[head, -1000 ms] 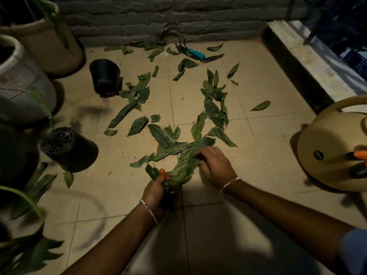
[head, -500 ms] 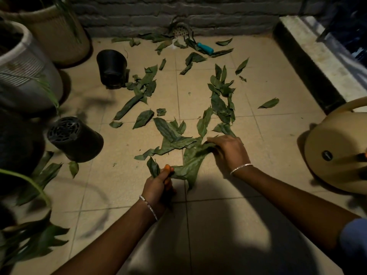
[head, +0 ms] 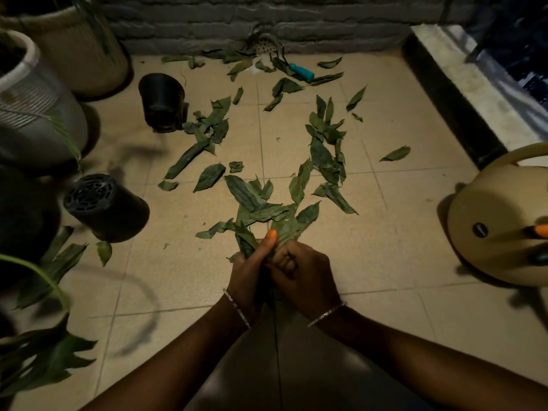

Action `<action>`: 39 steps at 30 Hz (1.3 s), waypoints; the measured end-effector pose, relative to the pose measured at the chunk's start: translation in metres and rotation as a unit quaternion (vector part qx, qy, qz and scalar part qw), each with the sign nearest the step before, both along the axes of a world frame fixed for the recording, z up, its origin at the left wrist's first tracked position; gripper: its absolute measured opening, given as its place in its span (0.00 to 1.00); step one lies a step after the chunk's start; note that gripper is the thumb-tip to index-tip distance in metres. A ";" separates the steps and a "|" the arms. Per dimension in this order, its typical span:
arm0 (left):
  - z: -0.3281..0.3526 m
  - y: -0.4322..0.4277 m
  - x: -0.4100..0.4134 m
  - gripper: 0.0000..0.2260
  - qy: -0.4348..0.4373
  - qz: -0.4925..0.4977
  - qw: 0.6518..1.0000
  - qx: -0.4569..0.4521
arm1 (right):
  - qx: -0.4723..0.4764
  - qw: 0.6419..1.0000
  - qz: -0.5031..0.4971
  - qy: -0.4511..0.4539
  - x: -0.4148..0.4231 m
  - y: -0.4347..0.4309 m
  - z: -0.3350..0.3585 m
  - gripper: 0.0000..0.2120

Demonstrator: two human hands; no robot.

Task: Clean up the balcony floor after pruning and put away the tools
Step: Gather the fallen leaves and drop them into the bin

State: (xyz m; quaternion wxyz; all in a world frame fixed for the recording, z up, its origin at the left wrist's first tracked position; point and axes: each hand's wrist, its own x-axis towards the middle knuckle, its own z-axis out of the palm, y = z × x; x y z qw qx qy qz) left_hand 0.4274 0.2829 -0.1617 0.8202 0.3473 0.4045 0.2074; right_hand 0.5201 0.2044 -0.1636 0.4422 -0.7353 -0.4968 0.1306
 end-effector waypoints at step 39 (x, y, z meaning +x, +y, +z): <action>-0.023 0.013 0.016 0.22 0.010 0.047 0.998 -0.027 | 0.058 0.997 0.057 -0.015 0.018 0.011 -0.006 0.09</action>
